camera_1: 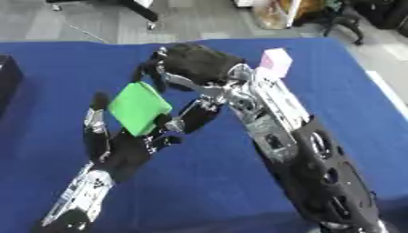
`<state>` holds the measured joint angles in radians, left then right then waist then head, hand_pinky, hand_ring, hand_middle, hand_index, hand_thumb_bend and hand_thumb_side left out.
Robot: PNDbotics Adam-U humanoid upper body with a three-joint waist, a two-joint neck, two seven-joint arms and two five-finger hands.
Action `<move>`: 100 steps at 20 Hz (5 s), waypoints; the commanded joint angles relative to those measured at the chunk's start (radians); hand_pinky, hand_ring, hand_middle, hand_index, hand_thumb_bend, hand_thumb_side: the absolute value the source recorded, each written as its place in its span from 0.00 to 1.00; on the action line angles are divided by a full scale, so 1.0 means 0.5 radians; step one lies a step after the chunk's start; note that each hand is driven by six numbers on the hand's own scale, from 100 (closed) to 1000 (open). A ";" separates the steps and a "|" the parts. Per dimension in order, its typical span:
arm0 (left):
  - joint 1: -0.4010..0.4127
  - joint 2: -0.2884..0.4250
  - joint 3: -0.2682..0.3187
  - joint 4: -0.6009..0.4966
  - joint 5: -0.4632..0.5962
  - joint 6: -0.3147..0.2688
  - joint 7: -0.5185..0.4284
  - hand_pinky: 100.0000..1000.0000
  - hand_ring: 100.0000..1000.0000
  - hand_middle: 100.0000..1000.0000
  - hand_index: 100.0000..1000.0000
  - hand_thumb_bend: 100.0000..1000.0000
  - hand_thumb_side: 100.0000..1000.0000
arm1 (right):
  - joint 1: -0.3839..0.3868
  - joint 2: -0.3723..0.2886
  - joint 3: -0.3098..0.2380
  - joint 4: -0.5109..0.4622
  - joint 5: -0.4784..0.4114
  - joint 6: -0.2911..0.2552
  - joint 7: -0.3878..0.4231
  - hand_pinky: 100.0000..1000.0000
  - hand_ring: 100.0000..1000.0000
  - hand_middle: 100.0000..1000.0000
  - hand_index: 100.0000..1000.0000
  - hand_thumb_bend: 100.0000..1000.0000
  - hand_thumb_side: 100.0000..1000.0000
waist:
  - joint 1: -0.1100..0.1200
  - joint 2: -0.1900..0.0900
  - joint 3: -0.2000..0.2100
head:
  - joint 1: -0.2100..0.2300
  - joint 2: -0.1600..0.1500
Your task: Pick up the objects with one hand, pass them to the other hand, and then place them into the box on the other side of the table.
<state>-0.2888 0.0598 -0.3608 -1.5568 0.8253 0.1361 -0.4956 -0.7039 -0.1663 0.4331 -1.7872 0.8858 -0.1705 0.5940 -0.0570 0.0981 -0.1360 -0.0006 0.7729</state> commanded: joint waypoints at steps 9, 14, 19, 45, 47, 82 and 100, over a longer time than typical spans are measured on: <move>-0.043 -0.039 0.000 -0.043 0.059 -0.042 -0.037 0.70 0.73 0.69 0.77 0.53 0.68 | -0.017 -0.043 -0.028 0.083 0.108 0.035 0.000 0.70 0.66 0.38 0.38 0.03 0.00 | 0.000 -0.021 -0.002 | -0.006 -0.006; -0.045 -0.041 -0.002 -0.046 0.058 -0.040 -0.033 0.70 0.72 0.68 0.76 0.48 0.69 | -0.023 -0.037 -0.025 0.095 0.099 0.030 0.007 0.70 0.66 0.38 0.38 0.03 0.00 | -0.002 -0.023 -0.001 | -0.007 -0.006; -0.050 -0.042 -0.002 -0.052 0.045 -0.037 -0.034 0.69 0.72 0.68 0.76 0.43 0.68 | -0.025 -0.026 -0.021 0.111 0.087 0.030 0.012 0.70 0.66 0.38 0.38 0.04 0.00 | -0.004 -0.023 0.001 | -0.009 -0.006; -0.076 -0.054 0.007 -0.058 0.057 -0.084 0.123 0.68 0.46 0.40 0.58 0.06 0.57 | -0.037 -0.004 -0.007 0.168 0.009 0.037 -0.024 0.69 0.67 0.39 0.39 0.10 0.02 | -0.009 -0.021 0.006 | -0.012 -0.006; -0.078 -0.053 0.008 -0.058 0.055 -0.083 0.145 0.66 0.44 0.37 0.57 0.03 0.57 | -0.038 -0.005 -0.008 0.167 0.002 0.038 -0.030 0.70 0.67 0.40 0.41 0.12 0.03 | -0.009 -0.020 0.005 | -0.011 -0.006; -0.069 -0.041 0.022 -0.067 0.038 -0.113 0.076 0.66 0.43 0.36 0.56 0.14 0.56 | -0.078 -0.110 -0.123 -0.190 -0.292 0.025 -0.027 0.75 0.76 0.67 0.85 0.49 0.39 | -0.006 -0.029 -0.019 | 0.008 -0.006; -0.075 -0.001 0.158 -0.061 -0.053 -0.205 0.196 0.66 0.43 0.36 0.54 0.04 0.56 | -0.035 -0.187 -0.341 -0.426 -0.282 0.030 -0.199 0.75 0.76 0.68 0.84 0.48 0.43 | -0.005 -0.036 -0.043 | 0.034 -0.006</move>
<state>-0.3101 0.0497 -0.2970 -1.5664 0.8054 0.0414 -0.4073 -0.7091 -0.2382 0.2804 -1.9797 0.7471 -0.1541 0.5097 -0.0625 0.0961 -0.1567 0.0126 0.7729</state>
